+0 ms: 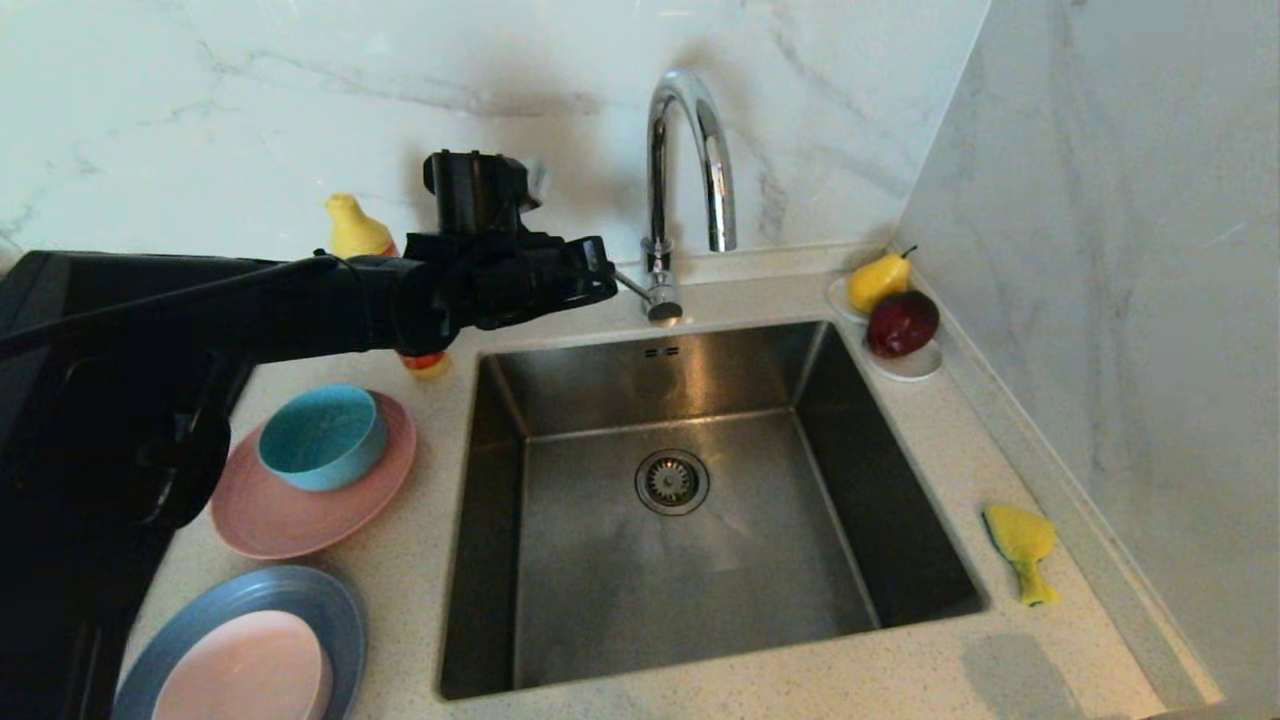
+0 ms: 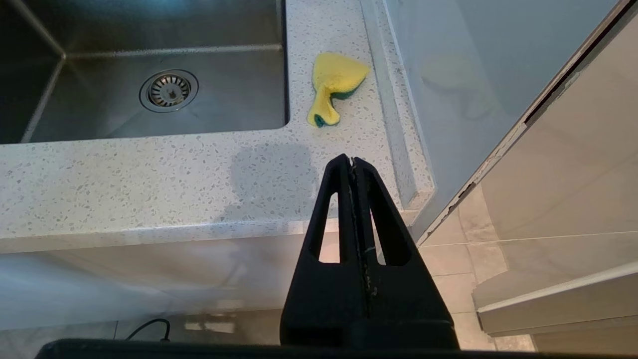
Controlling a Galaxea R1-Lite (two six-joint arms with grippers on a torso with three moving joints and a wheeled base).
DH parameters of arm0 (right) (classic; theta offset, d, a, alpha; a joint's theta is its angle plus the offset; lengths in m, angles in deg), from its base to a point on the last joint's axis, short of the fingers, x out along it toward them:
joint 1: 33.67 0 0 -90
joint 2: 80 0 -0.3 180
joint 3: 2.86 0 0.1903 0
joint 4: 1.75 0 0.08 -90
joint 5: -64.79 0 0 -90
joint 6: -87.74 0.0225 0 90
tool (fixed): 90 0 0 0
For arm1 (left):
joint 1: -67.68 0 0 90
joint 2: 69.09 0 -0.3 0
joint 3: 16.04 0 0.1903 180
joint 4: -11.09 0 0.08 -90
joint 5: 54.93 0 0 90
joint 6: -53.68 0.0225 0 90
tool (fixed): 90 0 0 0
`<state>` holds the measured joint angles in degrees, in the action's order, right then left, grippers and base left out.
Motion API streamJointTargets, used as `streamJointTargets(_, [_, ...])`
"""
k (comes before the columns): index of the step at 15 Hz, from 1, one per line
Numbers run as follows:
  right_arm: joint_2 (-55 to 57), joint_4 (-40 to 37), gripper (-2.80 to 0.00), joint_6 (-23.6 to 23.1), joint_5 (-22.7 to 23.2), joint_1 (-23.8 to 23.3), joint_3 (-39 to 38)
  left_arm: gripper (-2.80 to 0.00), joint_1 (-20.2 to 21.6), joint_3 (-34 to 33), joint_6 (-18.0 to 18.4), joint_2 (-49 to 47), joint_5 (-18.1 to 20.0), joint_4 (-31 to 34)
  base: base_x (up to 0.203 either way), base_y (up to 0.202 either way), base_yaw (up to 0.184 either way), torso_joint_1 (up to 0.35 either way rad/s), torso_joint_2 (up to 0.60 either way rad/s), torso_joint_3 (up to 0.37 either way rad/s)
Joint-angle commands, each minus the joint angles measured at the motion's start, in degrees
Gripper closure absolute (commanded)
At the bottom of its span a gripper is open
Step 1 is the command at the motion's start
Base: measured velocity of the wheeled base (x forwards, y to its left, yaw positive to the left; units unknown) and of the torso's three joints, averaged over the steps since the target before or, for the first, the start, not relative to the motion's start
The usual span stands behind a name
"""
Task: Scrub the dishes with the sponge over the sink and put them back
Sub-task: Turn on the faucet
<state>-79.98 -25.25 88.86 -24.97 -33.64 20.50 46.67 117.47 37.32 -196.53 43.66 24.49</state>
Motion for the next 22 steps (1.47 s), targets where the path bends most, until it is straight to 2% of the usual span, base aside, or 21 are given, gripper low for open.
streamJointTargets(1, [-0.1, 0.0, 0.00, 0.0, 0.0, 0.1, 0.0, 0.00, 0.1, 0.0, 0.0, 0.3, -0.1, -1.6, 0.000, 0.000, 0.000, 0.000, 0.00, 0.000])
streamJointTargets(6, [-0.1, 0.0, 0.00, 0.0, 0.0, 0.0, 0.0, 0.00, 0.3, 0.0, 3.3, -2.5, -0.3, -7.3, 0.000, 0.000, 0.000, 0.000, 0.00, 0.000])
streamJointTargets(9, [-0.1, 0.0, 0.00, 0.0, 0.0, 0.0, 0.0, 0.00, 0.5, 0.0, 4.2, -4.2, -0.8, -7.9, 0.000, 0.000, 0.000, 0.000, 0.00, 0.000])
streamJointTargets(22, [-0.1, 0.0, 0.00, 0.0, 0.0, 0.0, 0.0, 0.00, 0.3, -0.1, 4.1, -3.4, -0.6, -9.1, 0.000, 0.000, 0.000, 0.000, 0.00, 0.000])
